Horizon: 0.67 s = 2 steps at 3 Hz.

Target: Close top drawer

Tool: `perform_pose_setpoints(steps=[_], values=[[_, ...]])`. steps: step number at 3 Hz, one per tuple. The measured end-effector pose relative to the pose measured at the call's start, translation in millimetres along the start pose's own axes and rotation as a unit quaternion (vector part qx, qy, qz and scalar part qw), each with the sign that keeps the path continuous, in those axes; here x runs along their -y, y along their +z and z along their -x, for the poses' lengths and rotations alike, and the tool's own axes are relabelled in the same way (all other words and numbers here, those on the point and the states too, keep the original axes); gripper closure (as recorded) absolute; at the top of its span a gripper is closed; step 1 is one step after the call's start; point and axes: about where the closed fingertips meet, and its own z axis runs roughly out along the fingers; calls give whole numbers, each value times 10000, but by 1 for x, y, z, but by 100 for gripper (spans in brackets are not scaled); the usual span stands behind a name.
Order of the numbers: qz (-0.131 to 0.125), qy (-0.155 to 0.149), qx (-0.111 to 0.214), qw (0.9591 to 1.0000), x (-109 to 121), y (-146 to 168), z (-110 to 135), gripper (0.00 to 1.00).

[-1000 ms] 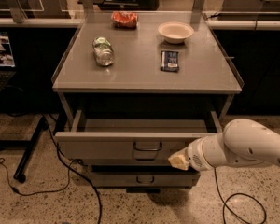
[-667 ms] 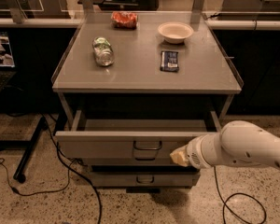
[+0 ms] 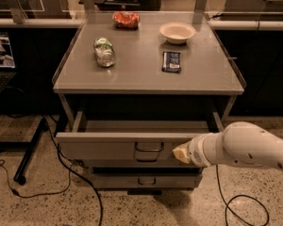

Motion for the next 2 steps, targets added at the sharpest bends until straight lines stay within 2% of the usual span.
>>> perform_pose_setpoints(steps=[1, 2], values=[[-216, -81, 172, 9996, 3, 0, 5, 100], [-665, -484, 440, 9956, -10, -2, 10, 100]])
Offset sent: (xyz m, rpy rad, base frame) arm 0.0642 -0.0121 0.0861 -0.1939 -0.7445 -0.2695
